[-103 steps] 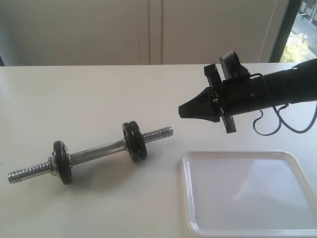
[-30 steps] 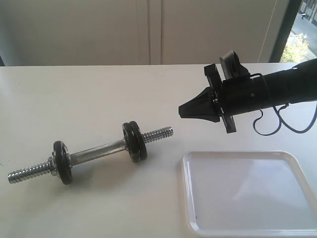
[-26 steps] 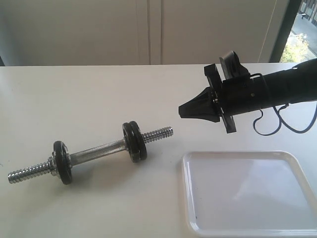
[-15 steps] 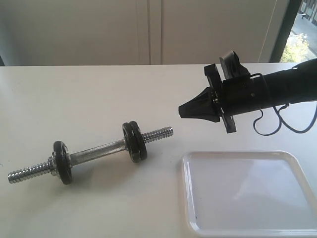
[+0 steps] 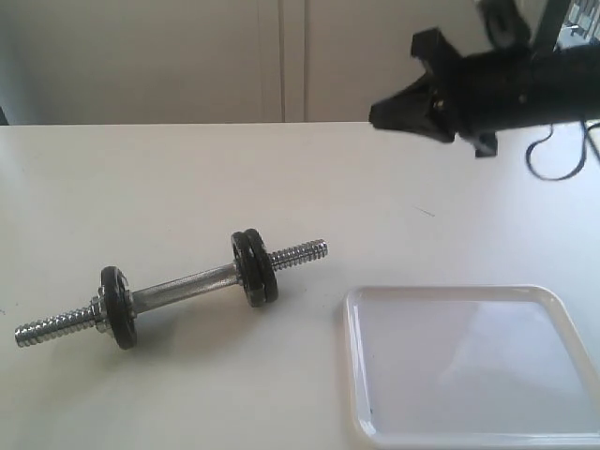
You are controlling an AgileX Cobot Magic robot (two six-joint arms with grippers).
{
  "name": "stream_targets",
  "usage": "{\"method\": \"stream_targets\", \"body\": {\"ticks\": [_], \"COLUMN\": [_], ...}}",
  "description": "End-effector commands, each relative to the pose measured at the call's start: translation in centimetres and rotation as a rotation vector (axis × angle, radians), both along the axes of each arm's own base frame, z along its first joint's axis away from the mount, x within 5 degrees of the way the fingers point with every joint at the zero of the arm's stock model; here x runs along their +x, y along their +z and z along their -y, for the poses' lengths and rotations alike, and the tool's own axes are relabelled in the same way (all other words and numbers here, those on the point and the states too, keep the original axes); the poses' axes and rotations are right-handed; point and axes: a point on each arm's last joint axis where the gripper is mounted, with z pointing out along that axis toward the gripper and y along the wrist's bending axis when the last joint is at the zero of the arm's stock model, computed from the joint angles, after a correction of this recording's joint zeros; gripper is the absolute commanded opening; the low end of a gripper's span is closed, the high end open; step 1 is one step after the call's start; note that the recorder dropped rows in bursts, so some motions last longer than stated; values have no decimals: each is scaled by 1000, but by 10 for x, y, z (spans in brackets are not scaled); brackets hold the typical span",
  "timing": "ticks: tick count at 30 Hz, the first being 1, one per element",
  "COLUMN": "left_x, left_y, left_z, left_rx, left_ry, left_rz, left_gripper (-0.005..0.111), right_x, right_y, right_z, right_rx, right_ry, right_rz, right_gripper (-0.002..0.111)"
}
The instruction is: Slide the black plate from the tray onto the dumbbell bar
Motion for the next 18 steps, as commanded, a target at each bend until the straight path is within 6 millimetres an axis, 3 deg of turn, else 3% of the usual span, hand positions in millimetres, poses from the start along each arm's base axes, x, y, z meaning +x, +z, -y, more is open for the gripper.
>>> {"method": "stream_targets", "body": {"ticks": [1,4,6,10,12,15,18], "left_x": [0,0,0,0,0,0,0], "left_y": [-1,-1,-1,-1,-1,-1,-1], "left_z": [1,1,1,1,1,1,1], "left_rx": [-12,-12,-12,-12,-12,-12,-12], "left_ry": [-3,-3,-3,-3,-3,-3,-3], "left_rz": [2,2,2,2,2,2,2], "left_gripper": [0,0,0,0,0,0,0], "right_x": [-45,-101,-136,-183,-210,-268,-330], "right_y": [89,151,175,198,211,229,235], "right_z": [17,32,37,40,48,61,66], "right_rx": [-38,-23,1,31,-23,36,100], "right_ry": [-220,-390,-440,-458,-536,-675,-706], "right_rz": [338,594,710,845,992,1152,1298], "right_gripper": [0,0,0,0,0,0,0]}}
